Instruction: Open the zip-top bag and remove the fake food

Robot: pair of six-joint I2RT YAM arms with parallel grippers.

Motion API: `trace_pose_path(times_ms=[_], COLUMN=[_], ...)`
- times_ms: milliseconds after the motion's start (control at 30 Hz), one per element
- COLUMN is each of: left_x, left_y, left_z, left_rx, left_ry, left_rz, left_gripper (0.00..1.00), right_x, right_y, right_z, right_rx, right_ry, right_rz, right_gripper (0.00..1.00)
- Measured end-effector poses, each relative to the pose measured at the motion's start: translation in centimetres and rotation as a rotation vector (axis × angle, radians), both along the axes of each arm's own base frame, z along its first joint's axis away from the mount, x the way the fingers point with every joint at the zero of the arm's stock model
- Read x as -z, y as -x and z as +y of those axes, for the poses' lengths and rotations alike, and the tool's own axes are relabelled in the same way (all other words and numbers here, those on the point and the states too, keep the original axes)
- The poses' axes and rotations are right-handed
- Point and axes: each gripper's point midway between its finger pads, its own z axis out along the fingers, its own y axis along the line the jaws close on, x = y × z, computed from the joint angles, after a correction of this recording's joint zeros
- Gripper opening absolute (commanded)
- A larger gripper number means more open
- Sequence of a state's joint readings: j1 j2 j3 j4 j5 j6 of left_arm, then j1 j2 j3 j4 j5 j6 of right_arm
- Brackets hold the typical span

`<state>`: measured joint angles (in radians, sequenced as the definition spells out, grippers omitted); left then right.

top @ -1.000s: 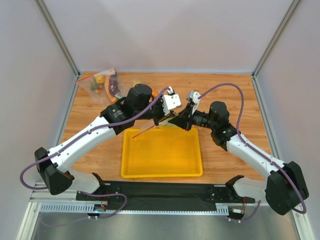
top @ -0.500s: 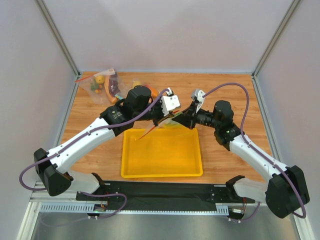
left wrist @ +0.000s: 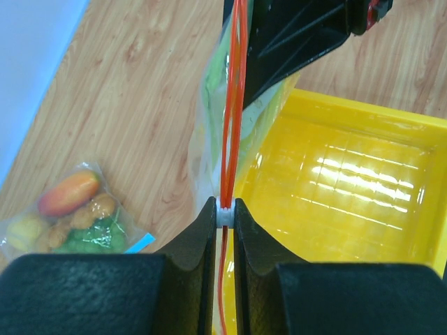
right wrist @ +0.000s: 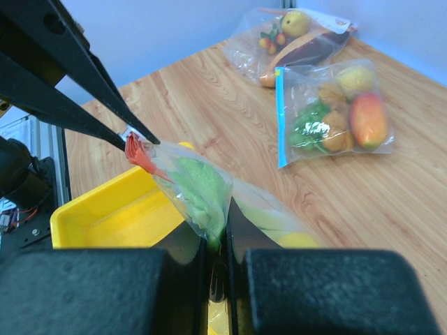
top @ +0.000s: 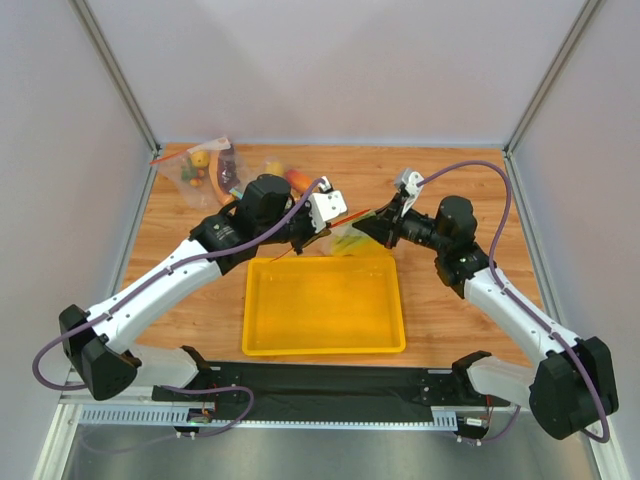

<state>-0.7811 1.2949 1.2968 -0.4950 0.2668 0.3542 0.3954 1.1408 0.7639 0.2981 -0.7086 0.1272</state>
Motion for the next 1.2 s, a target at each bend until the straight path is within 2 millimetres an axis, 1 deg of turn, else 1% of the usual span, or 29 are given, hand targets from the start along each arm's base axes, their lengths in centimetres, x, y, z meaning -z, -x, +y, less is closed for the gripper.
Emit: trace_pose_path(times_ms=[200,333,500,833,1100,1200], left_x=[0.0,0.2,0.2,0.3,0.6,0.7], left_y=[0.0,0.2,0.3,0.5,0.9,1.2], left_z=[1.1,2.0,3.0,4.3,5.4,6.0], left_rx=[-0.044,-0.069,-0.102,-0.148,-0.179,-0.192], left_ry=[-0.006,-0.015,-0.028,-0.032,-0.040,-0.047], left_rz=[-0.007,-0.010,-0.011,-0.017,-0.022,-0.022], left_gripper=[0.00,0.00,0.00,0.00,0.00,0.00], right_x=[-1.3,-2.0,-2.2,-1.2,0.0,0.9], right_y=[-1.4,-2.7,-4.5,-6.5,-8.6,-9.4], right_z=[-0.4,-0.7,-1.1,-1.4,-1.6,-1.7], right_rx=[0.060,0.099,0.140,0.169,0.194,0.212], right_ry=[-0.005,-0.011,-0.013,-0.021,-0.028,-0.023], right_rz=[-0.015,-0.016,-0.007,0.036,0.067,0.087], right_gripper=[0.00,0.00,0.00,0.00,0.00,0.00])
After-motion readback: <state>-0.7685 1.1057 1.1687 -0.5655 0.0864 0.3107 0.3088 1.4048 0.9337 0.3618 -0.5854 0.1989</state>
